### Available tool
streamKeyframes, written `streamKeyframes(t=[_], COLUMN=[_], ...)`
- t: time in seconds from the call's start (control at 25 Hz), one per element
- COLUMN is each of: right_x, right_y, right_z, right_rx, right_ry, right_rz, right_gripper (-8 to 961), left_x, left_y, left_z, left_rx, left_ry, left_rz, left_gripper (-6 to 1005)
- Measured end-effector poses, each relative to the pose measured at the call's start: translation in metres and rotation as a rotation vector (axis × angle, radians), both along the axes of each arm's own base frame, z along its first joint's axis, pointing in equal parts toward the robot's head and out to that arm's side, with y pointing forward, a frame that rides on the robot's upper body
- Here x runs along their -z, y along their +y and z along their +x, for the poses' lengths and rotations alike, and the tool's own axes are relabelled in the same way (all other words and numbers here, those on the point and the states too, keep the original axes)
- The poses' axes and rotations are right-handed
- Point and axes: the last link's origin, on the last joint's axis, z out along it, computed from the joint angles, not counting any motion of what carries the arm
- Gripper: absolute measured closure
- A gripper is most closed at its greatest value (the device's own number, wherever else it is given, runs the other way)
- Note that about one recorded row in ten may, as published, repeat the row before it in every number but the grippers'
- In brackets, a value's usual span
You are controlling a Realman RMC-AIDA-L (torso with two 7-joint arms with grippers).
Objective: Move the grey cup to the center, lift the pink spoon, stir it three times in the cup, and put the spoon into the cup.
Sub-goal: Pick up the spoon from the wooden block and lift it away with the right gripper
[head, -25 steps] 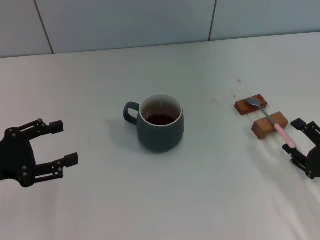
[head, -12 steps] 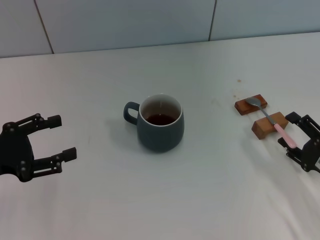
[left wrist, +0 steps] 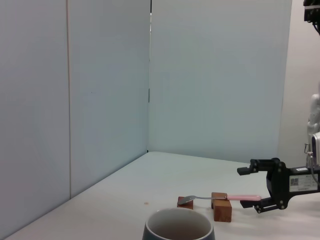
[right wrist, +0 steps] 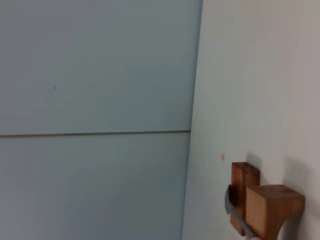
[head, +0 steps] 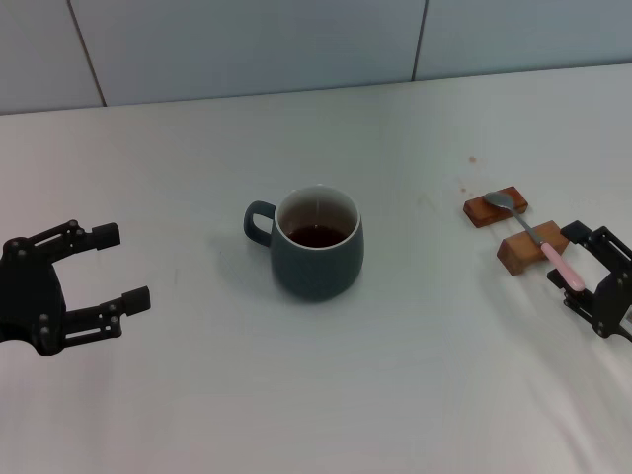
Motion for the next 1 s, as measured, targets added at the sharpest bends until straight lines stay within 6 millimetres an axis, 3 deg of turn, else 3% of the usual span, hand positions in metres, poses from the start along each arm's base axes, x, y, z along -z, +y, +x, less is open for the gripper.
streamKeyframes(t=[0.16,0.6,1.0], right_x=[0.001,-0.003,-0.016], right_y=[-0.002,-0.001,-0.003], right_z=[0.005,0.003,-0.001], right_rx=[0.039,0.011,-0.091], right_ry=[0.011,0.004,-0.114], right_rz=[-0.005,-0.001,0.063], right_gripper=[195,627,832], left_x=[0.0,-0.004,-0.004], left_y=[-0.001,-0.003,-0.005], left_z=[0.0,0.003,0.005], left_rx=[0.0,0.007,0.018], left_ry=[-0.004,-0.043,-0.062], left_rz=[0.001,0.009,0.009], left_gripper=[161,161,161])
